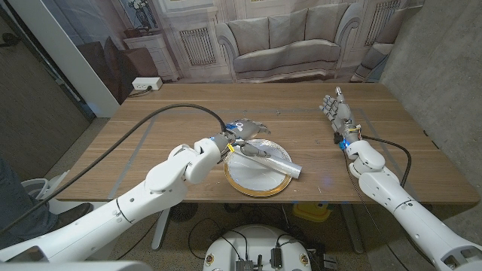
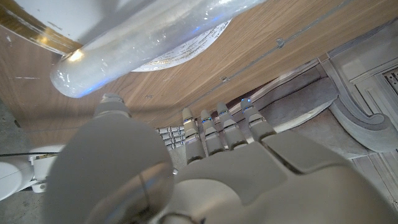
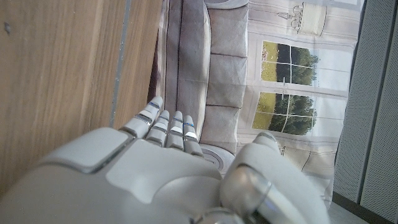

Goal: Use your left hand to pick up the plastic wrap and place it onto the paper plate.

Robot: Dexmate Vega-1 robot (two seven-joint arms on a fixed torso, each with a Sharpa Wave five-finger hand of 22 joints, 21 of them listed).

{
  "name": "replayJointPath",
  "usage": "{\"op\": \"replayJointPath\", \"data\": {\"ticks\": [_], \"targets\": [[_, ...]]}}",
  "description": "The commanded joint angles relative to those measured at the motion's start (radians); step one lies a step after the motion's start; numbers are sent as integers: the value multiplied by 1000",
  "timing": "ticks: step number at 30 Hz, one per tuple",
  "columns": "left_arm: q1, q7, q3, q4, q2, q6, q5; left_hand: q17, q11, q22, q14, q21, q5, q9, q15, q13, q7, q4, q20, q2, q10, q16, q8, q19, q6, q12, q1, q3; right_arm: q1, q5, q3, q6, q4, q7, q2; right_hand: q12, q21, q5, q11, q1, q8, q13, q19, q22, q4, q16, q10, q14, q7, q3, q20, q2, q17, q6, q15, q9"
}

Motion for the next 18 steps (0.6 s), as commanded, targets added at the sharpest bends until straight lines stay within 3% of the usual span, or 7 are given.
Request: {"op": "replayJointPath", "data": {"ticks": [1, 18], "targets": [[13, 59, -27, -3, 7, -28, -24, 0, -3, 4, 5, 8, 4, 0, -18, 3, -3, 6, 9, -2, -3, 2, -3, 1, -4, 6, -4, -3, -7, -7, 0, -4, -17, -17, -1, 0, -1, 2, -1, 6, -1, 1, 8, 2, -8, -3, 7, 6, -3, -2, -7, -1, 3, 6, 4, 5], [20, 104, -62, -20, 21, -47, -25, 0, 0, 3, 5, 8, 9, 0, -17, 2, -6, 7, 14, 0, -6, 2, -3, -3, -13, 6, -7, -6, -37, -21, 9, -17, -72, -52, -19, 0, -1, 2, -2, 6, -1, 1, 8, 2, -9, -3, 8, 6, -2, -4, -6, -1, 4, 8, 4, 5]]}}
